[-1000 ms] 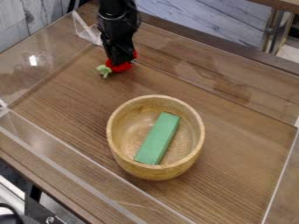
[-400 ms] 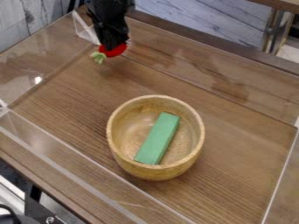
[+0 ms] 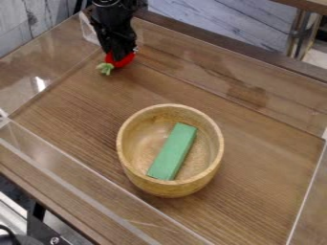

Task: Move the red fruit to the left

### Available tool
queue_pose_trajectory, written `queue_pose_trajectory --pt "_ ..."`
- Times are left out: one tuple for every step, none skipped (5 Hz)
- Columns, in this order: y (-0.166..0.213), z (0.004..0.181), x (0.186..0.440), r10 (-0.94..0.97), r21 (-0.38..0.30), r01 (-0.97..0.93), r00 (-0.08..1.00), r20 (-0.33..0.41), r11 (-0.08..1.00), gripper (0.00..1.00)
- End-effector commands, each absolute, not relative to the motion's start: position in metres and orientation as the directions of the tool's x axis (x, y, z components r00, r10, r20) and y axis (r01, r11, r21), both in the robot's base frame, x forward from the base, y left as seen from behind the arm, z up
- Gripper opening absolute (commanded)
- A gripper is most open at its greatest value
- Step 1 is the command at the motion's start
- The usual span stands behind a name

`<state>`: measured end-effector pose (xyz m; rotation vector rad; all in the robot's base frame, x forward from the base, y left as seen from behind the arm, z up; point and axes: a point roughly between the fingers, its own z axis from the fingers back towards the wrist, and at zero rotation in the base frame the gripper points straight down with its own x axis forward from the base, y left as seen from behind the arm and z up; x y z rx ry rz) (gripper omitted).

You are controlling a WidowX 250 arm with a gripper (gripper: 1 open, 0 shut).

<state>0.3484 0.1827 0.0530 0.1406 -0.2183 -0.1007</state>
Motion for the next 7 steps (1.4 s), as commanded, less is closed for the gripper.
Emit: queue_pose_trajectory --pt "0.187 0.058 0.347 -0.081 0.142 0.045 0.964 0.253 0.989 1.0" --pt "0.194 0.064 0.35 -0.005 0.108 -0.024 0.964 0.267 0.994 1.0" --pt "0.199 0.073 0.354 0.062 0.079 -0.088 0.957 0.282 0.993 1.0" --pt "0.192 0.089 0.349 0.089 0.058 -0.112 0.949 0.304 0.992 1.0" --pt "0.185 0.106 0.343 0.115 0.036 -0.134 0.938 0.326 0.99 1.0" --pt "0.193 0.117 0.341 0.154 -0.01 -0.161 0.924 0.351 0.987 1.0" --pt "0.2 0.126 0.339 0.186 -0.048 -0.181 0.911 0.369 0.982 1.0"
